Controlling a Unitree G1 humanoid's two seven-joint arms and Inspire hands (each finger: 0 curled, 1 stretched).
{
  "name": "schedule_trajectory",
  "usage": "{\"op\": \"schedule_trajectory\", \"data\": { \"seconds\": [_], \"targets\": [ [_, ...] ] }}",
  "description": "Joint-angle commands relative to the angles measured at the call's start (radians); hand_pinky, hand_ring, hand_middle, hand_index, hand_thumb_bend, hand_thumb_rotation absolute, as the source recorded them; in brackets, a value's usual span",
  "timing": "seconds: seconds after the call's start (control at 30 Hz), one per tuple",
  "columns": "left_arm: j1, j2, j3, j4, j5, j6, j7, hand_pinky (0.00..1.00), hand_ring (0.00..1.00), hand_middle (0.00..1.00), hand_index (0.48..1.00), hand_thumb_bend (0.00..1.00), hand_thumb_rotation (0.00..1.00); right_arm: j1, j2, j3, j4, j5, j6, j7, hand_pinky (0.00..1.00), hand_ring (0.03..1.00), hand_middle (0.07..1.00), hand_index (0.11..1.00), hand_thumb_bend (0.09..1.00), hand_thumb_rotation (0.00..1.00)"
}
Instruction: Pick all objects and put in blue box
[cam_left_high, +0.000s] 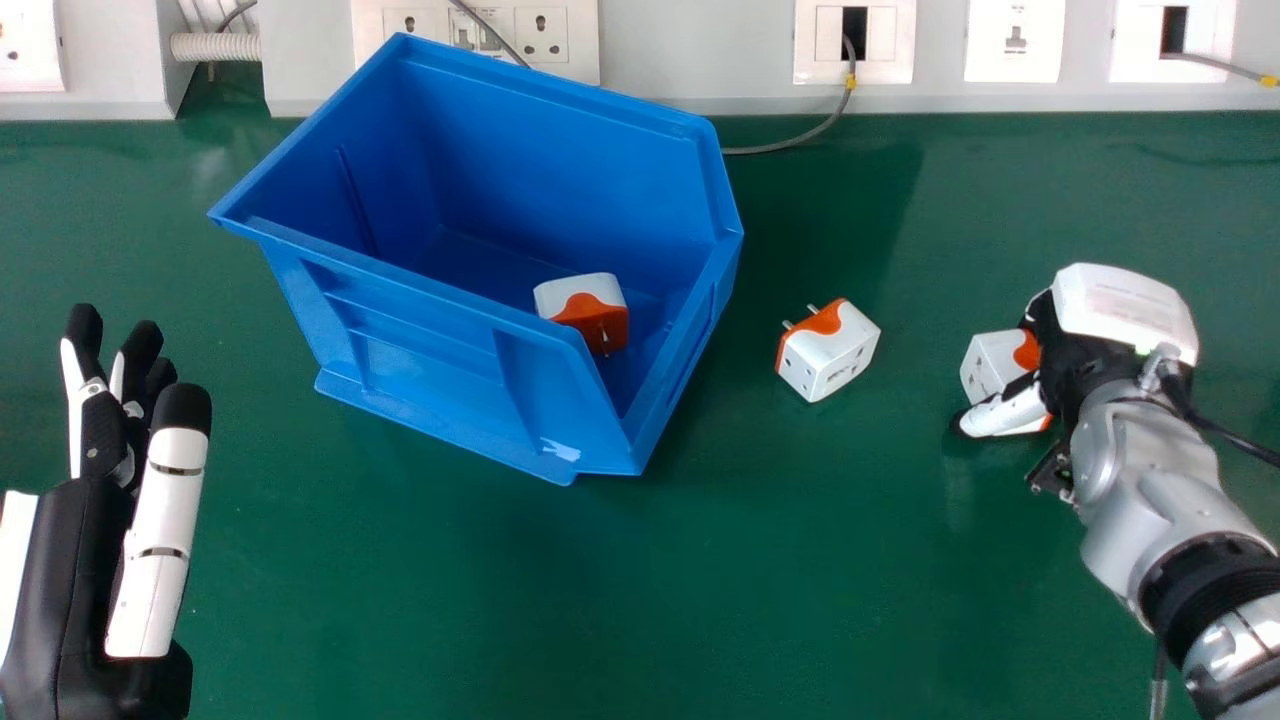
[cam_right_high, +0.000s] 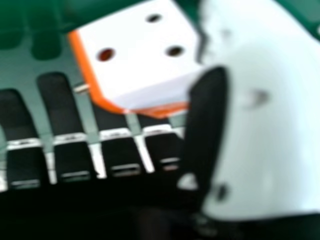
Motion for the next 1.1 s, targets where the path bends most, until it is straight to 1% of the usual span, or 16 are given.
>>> {"op": "schedule_trajectory", "data": {
  "seconds": [0.0, 0.03, 0.1, 0.17, 0.27, 0.37, 0.5, 0.53, 0.63, 0.7, 0.73, 0.87, 0.97, 1.0, 1.03, 1.07],
  "targets": [
    [0.004, 0.008, 0.006, -0.029, -0.002, -0.004, -0.001, 1.00, 1.00, 1.00, 0.997, 0.52, 0.83, -0.007, 0.000, -0.010, 0.015, 0.016, 0.006, 0.007, 0.42, 0.524, 0.575, 0.526, 0.499, 0.19],
    [0.004, 0.007, 0.005, -0.028, 0.000, -0.005, 0.001, 1.00, 1.00, 1.00, 0.997, 0.52, 0.83, -0.003, -0.001, -0.017, 0.014, 0.022, -0.007, -0.006, 0.42, 0.524, 0.575, 0.526, 0.499, 0.19],
    [0.004, 0.008, 0.004, -0.029, -0.001, -0.003, 0.001, 1.00, 1.00, 1.00, 0.997, 0.51, 0.83, 0.001, -0.001, -0.028, 0.010, 0.034, -0.015, -0.023, 0.42, 0.529, 0.580, 0.519, 0.498, 0.18],
    [0.004, 0.008, 0.004, -0.032, -0.006, 0.003, 0.000, 1.00, 1.00, 1.00, 0.995, 0.51, 0.83, 0.006, -0.001, -0.034, 0.005, 0.041, -0.019, -0.038, 0.43, 0.536, 0.584, 0.510, 0.497, 0.16],
    [0.003, 0.010, 0.006, -0.030, 0.001, -0.002, 0.001, 1.00, 1.00, 1.00, 0.994, 0.51, 0.83, 0.019, -0.004, -0.052, -0.020, 0.058, -0.039, -0.058, 0.43, 0.536, 0.584, 0.506, 0.497, 0.16],
    [0.004, 0.012, 0.008, -0.026, -0.001, -0.009, -0.002, 1.00, 1.00, 1.00, 0.994, 0.52, 0.83, 0.044, -0.020, -0.065, -0.083, 0.070, -0.046, -0.054, 0.43, 0.536, 0.586, 0.501, 0.496, 0.15],
    [0.007, 0.020, 0.014, -0.021, 0.011, -0.019, -0.003, 1.00, 1.00, 1.00, 0.997, 0.53, 0.83, 0.120, -0.063, -0.075, -0.234, 0.055, -0.054, -0.068, 0.41, 0.527, 0.586, 0.497, 0.493, 0.15],
    [0.006, 0.021, 0.016, -0.019, 0.016, -0.020, -0.002, 1.00, 1.00, 1.00, 0.998, 0.53, 0.84, 0.142, -0.075, -0.081, -0.276, 0.054, -0.060, -0.069, 0.39, 0.504, 0.567, 0.495, 0.492, 0.15],
    [0.003, 0.024, 0.020, -0.015, 0.006, -0.016, -0.006, 1.00, 1.00, 1.00, 0.998, 0.53, 0.84, 0.219, -0.112, -0.102, -0.426, 0.049, -0.071, -0.065, 0.37, 0.483, 0.548, 0.494, 0.491, 0.15],
    [0.002, 0.018, 0.018, -0.021, -0.014, -0.005, -0.008, 1.00, 1.00, 1.00, 0.999, 0.55, 0.84, 0.276, -0.140, -0.115, -0.536, 0.041, -0.067, -0.047, 0.34, 0.440, 0.508, 0.490, 0.489, 0.14],
    [0.003, 0.018, 0.017, -0.023, -0.013, -0.005, -0.009, 1.00, 1.00, 1.00, 0.999, 0.55, 0.83, 0.298, -0.152, -0.118, -0.580, 0.033, -0.061, -0.039, 0.32, 0.421, 0.490, 0.489, 0.489, 0.14],
    [0.001, 0.017, 0.015, -0.026, -0.006, 0.002, -0.004, 1.00, 1.00, 1.00, 1.000, 0.53, 0.82, 0.386, -0.189, -0.144, -0.724, 0.007, -0.072, -0.045, 0.28, 0.377, 0.453, 0.486, 0.488, 0.15],
    [0.001, 0.017, 0.013, -0.026, -0.015, 0.004, -0.009, 1.00, 1.00, 1.00, 1.000, 0.53, 0.82, 0.441, -0.204, -0.169, -0.817, -0.007, -0.057, -0.034, 0.27, 0.352, 0.432, 0.484, 0.488, 0.15],
    [0.002, 0.017, 0.014, -0.025, -0.014, 0.003, -0.009, 1.00, 1.00, 1.00, 1.000, 0.54, 0.81, 0.458, -0.208, -0.177, -0.849, -0.011, -0.049, -0.026, 0.26, 0.344, 0.425, 0.483, 0.488, 0.15],
    [0.002, 0.016, 0.014, -0.025, -0.013, 0.002, -0.009, 1.00, 1.00, 1.00, 1.000, 0.54, 0.81, 0.469, -0.209, -0.182, -0.871, -0.015, -0.043, -0.020, 0.26, 0.344, 0.425, 0.483, 0.488, 0.15],
    [0.003, 0.017, 0.015, -0.024, -0.007, -0.001, -0.007, 1.00, 1.00, 1.00, 1.000, 0.54, 0.81, 0.487, -0.215, -0.190, -0.903, -0.016, -0.044, -0.014, 0.25, 0.332, 0.413, 0.482, 0.488, 0.15]
  ]
}}
